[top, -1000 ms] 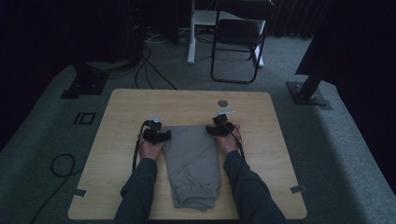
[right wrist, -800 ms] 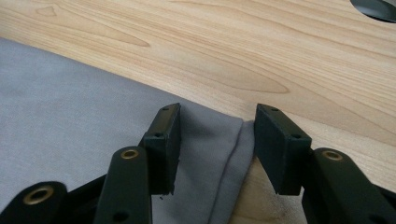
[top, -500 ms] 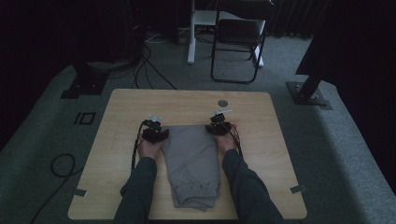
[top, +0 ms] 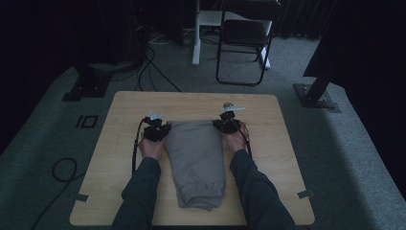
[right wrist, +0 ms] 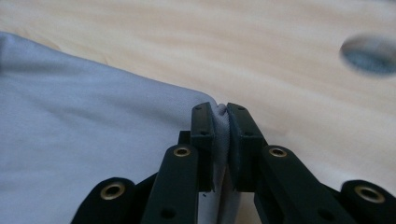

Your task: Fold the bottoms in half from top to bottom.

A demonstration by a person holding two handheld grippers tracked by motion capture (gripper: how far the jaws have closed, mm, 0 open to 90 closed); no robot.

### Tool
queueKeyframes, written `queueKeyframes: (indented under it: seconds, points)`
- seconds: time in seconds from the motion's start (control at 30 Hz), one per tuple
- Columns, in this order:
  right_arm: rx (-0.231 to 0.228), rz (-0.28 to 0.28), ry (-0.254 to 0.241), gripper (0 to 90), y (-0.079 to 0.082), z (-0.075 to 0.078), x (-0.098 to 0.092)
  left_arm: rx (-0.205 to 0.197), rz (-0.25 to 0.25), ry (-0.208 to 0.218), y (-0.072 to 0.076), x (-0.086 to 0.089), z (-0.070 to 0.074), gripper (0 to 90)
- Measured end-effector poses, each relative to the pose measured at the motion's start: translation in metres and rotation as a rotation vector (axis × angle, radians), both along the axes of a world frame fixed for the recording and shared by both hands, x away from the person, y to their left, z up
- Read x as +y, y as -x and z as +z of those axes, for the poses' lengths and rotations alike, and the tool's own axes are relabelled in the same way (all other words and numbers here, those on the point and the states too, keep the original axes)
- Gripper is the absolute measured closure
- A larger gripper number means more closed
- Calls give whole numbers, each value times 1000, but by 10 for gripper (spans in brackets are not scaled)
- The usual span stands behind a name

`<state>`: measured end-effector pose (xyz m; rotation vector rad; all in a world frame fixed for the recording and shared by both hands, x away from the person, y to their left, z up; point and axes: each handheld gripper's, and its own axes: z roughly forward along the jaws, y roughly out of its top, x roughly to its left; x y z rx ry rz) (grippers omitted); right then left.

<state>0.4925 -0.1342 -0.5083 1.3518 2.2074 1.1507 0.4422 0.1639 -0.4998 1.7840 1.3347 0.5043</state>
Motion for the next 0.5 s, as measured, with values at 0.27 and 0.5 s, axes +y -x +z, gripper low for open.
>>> queueKeyframes:
  seconds: [0.27,0.5]
  points:
    - [-79,94,-24,826,30,16,-8,-71,-77,-15,34,-3,15,884]
    - [-125,151,-79,826,78,21,-29,-82,-130,-4,83,5,7,884]
